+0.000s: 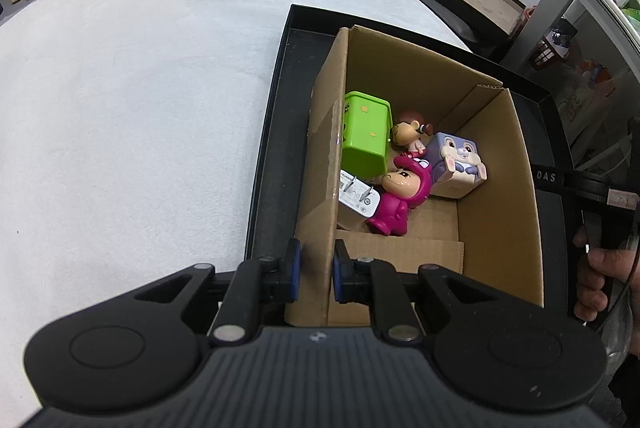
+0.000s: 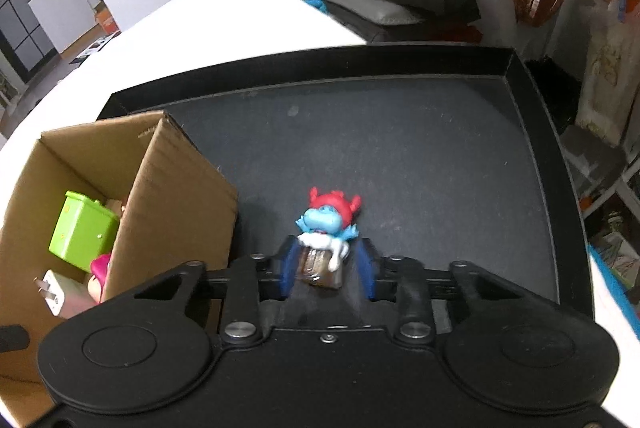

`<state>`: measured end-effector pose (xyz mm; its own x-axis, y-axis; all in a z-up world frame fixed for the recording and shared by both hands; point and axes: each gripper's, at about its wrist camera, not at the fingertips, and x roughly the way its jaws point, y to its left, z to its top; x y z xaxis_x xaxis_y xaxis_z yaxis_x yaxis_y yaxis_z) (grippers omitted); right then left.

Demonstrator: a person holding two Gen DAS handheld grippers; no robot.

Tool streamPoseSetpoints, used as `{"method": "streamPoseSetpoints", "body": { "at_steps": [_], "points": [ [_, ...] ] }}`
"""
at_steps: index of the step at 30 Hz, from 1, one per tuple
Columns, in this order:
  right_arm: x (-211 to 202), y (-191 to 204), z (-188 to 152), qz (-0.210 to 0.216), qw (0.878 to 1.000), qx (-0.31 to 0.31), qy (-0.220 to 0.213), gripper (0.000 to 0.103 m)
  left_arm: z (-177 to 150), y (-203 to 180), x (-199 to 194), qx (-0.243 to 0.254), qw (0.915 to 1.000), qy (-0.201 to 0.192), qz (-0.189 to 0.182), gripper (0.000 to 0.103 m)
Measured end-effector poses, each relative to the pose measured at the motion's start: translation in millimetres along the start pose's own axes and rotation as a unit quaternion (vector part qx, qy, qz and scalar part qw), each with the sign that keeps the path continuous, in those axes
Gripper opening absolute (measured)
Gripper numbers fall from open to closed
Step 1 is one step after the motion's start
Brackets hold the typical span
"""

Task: Organize rigid objects
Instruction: 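Move the right tool to the blue figure on the mug and close on it, then lift the blue mug figure with the right tool and carry it over the box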

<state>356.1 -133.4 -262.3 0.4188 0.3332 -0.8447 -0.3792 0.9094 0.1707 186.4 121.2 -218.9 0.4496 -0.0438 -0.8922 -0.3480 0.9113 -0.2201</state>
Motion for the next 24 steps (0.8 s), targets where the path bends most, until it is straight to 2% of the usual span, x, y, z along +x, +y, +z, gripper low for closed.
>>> {"method": "streamPoseSetpoints", "body": {
  "at_steps": [24],
  "points": [
    [-36,-18,-45,-0.017,0.997,-0.019,0.069,0.022,0,-1,1,0.000,1.0000,0.000,0.004,0.015]
  ]
}}
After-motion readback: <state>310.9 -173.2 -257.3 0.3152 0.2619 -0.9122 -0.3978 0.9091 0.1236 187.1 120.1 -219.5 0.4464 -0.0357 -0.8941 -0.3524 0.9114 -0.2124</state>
